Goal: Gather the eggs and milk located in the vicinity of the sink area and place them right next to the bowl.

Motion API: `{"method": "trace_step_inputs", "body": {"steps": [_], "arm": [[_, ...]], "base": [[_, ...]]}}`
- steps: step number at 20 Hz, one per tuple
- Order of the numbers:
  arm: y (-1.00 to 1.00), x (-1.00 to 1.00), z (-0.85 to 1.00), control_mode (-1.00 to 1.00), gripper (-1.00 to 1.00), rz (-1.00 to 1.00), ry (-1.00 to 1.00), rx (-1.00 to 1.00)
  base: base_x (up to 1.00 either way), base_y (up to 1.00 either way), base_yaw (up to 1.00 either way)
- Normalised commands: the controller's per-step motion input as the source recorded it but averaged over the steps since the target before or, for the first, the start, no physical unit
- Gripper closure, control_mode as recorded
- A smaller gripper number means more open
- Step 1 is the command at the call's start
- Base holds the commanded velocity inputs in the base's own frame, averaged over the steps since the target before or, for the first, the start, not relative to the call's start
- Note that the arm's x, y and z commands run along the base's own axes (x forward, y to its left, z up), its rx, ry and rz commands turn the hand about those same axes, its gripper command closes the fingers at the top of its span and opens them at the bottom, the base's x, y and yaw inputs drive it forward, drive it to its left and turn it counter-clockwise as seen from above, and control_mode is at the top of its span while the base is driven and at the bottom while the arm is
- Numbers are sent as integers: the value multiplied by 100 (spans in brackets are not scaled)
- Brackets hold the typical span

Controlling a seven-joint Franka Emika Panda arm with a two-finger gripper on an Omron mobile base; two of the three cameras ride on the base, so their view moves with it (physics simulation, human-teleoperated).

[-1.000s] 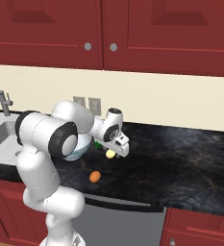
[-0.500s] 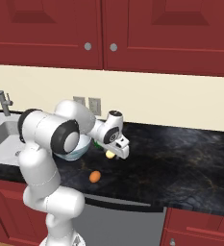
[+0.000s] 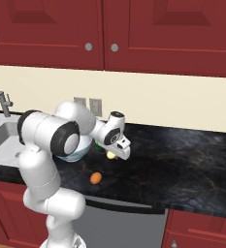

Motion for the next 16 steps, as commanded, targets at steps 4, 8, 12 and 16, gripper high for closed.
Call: {"method": "trace_step_inputs", "body": {"steps": [4, 8, 12, 16], "arm": [[-1, -63, 21, -100, 100, 22, -18, 10], [1, -63, 20, -100, 100, 26, -25, 8], [14, -66, 71, -100, 100, 34, -22, 2], [0, -43, 53, -100, 100, 49, -50, 7]], "base": [[0, 0, 0], [0, 0, 0], [0, 0, 0], [0, 0, 0]]}}
